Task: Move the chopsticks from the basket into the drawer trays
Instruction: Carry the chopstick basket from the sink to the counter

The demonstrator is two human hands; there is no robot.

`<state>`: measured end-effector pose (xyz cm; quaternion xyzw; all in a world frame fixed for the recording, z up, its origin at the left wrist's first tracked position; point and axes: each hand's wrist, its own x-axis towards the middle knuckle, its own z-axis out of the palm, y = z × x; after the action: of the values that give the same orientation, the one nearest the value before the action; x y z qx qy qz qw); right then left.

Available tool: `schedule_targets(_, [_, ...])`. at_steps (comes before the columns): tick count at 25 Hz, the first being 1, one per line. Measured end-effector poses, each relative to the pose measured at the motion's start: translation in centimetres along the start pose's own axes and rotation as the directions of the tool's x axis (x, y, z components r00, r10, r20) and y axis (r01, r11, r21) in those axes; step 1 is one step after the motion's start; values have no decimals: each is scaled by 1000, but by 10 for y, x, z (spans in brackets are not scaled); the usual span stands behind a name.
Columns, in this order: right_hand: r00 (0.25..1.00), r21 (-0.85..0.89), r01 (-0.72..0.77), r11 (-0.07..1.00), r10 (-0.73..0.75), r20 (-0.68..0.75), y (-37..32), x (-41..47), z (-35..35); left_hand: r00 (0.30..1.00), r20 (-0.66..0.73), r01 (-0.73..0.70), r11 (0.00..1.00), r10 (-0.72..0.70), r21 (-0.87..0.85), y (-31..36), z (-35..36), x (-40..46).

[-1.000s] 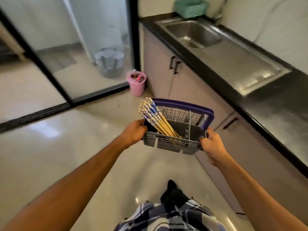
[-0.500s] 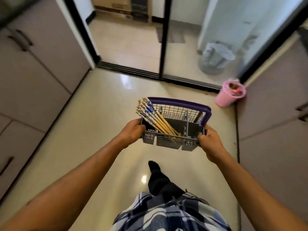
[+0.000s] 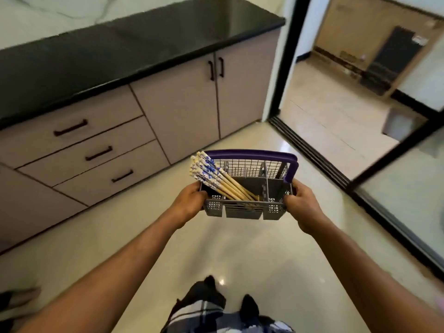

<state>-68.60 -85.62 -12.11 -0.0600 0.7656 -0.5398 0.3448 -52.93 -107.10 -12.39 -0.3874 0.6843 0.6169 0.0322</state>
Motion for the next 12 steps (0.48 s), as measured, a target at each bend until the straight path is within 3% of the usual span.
schedule_targets(5, [986,-112,56,992,-37,161,-79,96,87,984,-174,10,988,-38,-156,12,-90,56])
schedule_targets(12, [955,-167,113,980,-61,290,-191,205,229,945,-322,-10,979,-57,-203,45,-251,138])
